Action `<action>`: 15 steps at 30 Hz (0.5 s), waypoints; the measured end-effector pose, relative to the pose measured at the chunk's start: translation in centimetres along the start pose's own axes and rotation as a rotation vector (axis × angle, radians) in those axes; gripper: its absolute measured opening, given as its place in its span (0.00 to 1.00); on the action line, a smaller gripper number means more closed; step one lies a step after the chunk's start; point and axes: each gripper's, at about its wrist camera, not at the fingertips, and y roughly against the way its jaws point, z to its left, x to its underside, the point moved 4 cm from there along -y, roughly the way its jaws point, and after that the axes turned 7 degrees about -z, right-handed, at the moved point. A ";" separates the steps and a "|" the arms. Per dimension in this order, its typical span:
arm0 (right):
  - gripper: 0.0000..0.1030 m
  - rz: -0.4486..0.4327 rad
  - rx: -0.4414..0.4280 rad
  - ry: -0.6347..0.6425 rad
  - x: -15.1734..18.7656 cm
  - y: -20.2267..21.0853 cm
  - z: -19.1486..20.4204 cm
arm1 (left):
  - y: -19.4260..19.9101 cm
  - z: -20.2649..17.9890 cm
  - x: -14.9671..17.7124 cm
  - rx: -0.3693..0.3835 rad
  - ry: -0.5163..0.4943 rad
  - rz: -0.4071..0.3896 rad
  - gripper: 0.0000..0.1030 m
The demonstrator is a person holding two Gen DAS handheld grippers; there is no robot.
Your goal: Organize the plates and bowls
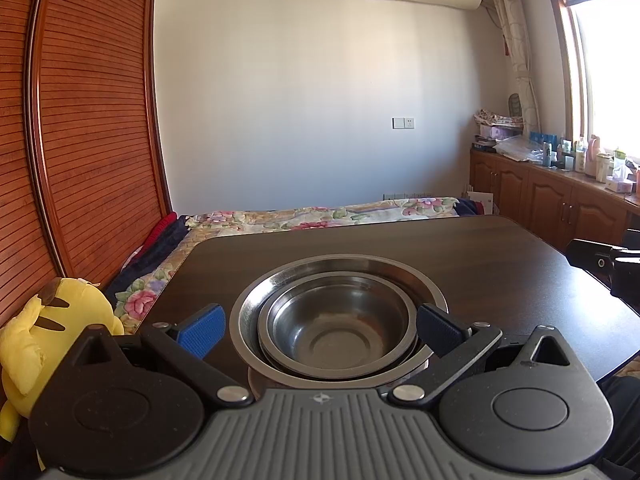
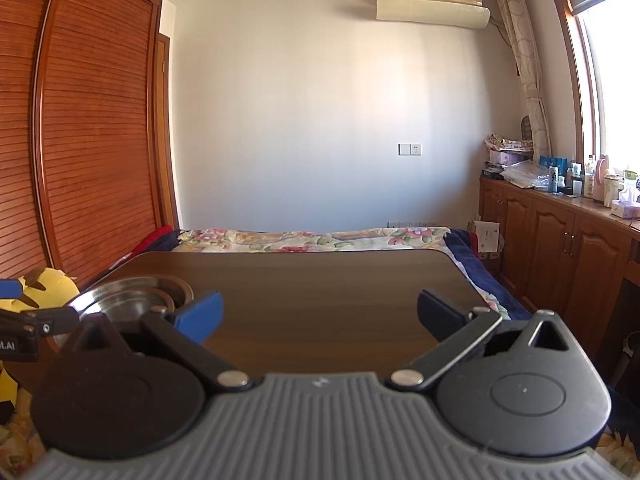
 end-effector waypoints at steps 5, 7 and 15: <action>1.00 0.007 -0.001 0.002 0.1 -0.1 0.0 | 0.0 0.0 -0.1 0.001 0.000 0.001 1.00; 1.00 0.007 0.000 0.003 0.1 -0.1 0.0 | 0.0 0.0 -0.1 0.000 0.001 0.000 1.00; 1.00 0.000 -0.001 0.008 0.0 0.0 0.2 | 0.0 0.0 -0.1 -0.002 -0.002 -0.002 1.00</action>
